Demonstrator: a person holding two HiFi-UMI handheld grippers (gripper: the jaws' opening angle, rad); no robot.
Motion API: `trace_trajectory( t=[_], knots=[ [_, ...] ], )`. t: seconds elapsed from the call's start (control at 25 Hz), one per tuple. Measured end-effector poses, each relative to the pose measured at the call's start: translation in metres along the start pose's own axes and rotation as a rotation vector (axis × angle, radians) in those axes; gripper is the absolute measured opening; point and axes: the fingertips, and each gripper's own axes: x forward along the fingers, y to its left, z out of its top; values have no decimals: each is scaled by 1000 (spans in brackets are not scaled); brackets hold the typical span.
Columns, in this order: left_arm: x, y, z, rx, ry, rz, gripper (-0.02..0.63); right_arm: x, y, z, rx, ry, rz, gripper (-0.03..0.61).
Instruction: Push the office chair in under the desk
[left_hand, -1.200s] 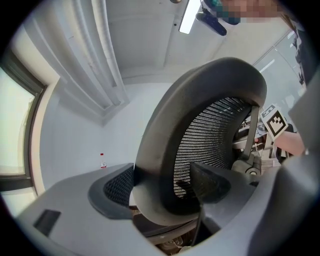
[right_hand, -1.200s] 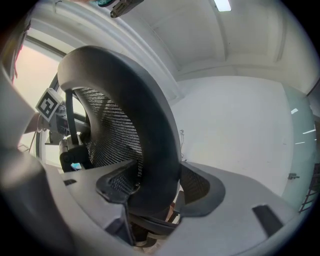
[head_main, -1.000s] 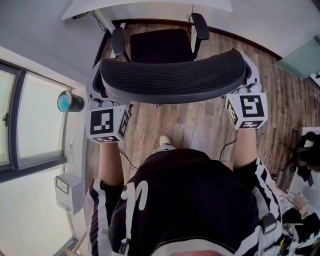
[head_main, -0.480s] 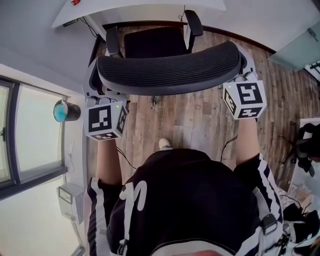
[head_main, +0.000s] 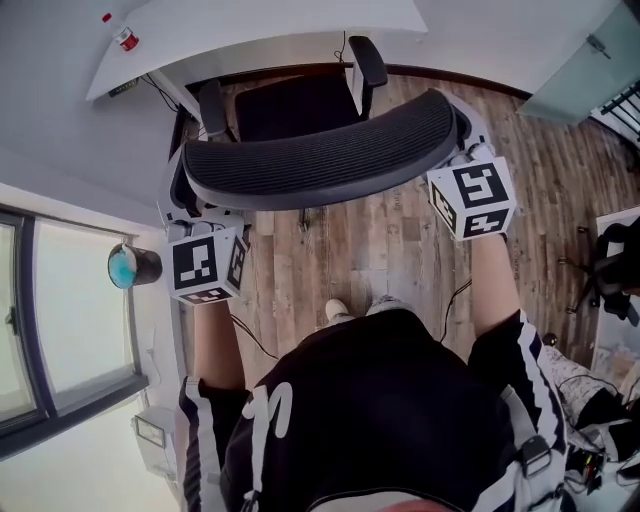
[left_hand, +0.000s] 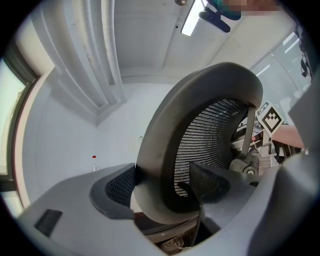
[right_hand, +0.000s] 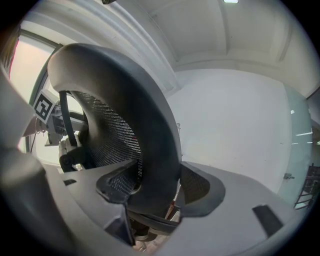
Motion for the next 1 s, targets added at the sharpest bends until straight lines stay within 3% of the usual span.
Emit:
trace_trajectory(
  t=[1.0],
  knots=[
    [45,15,-3,1,0,11,334,43,-21,2,-2,4,20,272]
  ],
)
